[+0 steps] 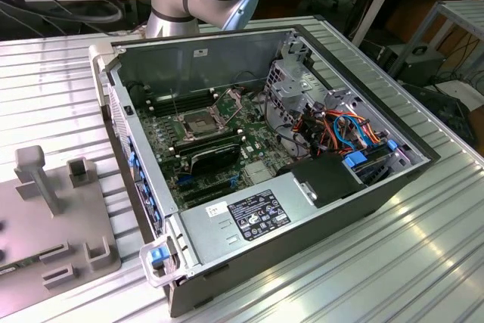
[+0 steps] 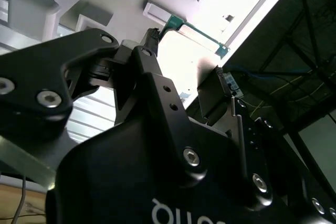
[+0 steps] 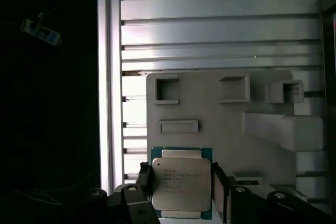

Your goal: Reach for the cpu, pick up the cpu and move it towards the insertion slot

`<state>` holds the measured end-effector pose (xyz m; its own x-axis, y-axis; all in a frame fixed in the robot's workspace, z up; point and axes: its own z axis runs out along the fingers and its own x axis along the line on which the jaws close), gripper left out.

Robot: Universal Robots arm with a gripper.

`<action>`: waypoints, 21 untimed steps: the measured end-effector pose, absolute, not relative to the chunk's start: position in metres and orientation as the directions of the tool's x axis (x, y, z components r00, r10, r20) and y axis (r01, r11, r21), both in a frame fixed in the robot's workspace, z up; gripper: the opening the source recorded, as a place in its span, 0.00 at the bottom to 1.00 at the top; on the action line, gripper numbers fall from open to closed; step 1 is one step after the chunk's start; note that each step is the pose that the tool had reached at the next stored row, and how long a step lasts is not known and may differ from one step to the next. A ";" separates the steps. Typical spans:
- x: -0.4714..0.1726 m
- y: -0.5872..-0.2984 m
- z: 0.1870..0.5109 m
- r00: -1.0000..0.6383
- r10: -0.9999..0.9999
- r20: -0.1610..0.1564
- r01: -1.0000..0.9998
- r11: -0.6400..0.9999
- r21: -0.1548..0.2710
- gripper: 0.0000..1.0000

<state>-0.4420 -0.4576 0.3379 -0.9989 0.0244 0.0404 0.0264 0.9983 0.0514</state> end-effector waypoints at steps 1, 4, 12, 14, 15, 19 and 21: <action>-0.442 -0.458 0.339 -0.999 0.024 0.040 0.026 0.998 0.051 0.55; -0.442 -0.458 0.347 -0.999 0.024 0.040 0.026 0.998 0.051 0.55; -0.442 -0.458 0.371 -0.999 0.024 0.040 0.026 0.998 0.051 0.55; -0.442 -0.458 0.376 -0.999 0.024 0.040 0.026 0.998 0.051 0.55; -0.442 -0.458 0.379 -0.999 0.024 0.040 0.026 0.998 0.051 0.55; -0.442 -0.458 0.388 -0.999 0.024 0.040 0.026 0.998 0.052 0.55; -0.442 -0.458 0.389 -0.999 0.024 0.040 0.026 0.998 0.051 0.55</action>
<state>-0.4420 -0.4576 0.3886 -0.9989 0.0244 0.0404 0.0264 0.9983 0.0514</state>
